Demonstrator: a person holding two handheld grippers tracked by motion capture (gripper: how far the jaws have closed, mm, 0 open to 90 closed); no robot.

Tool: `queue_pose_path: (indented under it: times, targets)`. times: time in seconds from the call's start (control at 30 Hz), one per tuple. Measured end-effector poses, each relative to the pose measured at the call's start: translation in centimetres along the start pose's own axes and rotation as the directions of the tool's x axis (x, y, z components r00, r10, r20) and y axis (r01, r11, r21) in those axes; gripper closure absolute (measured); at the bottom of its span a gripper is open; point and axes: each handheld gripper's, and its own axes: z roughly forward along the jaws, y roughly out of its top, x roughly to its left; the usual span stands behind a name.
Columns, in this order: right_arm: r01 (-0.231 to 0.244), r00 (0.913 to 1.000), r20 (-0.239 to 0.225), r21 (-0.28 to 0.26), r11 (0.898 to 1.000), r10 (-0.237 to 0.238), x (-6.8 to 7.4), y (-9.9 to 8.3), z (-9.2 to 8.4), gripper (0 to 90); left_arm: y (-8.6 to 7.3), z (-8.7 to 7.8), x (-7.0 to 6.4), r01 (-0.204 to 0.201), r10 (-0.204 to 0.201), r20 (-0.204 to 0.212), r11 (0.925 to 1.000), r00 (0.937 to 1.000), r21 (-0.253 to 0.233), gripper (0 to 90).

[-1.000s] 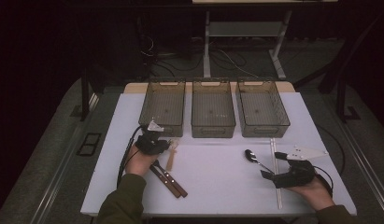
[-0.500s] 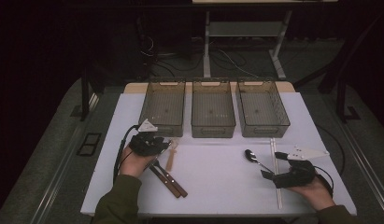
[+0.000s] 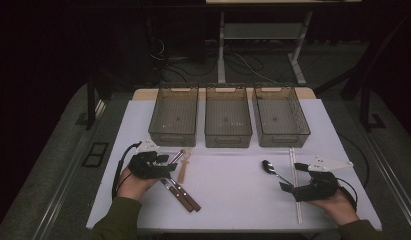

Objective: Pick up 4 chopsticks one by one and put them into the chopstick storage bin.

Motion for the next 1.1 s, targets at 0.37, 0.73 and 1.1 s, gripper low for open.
queue_pose_path:
  times: [0.37, 0.73, 1.1]
  targets:
    - [0.000, 1.0000, 0.001, -0.001, 1.000, 0.000, 0.0, 0.0, 0.0, 8.3, -2.7, -2.2, 0.4, 0.033, -0.034, -0.041, 0.9990, 0.9986, -0.032, 40.9]
    - [-0.001, 1.0000, -0.001, 0.001, 1.000, 0.001, 0.1, 0.0, 0.0, 8.3, -4.5, -3.6, 0.4, 0.052, -0.055, -0.057, 0.9975, 0.9968, -0.048, 39.6]
    - [-0.002, 1.0000, 0.001, -0.002, 1.000, 0.002, 0.0, 0.0, 0.0, 8.3, -6.0, -4.3, 0.7, 0.076, -0.078, -0.063, 0.9965, 0.9950, -0.034, 60.2]
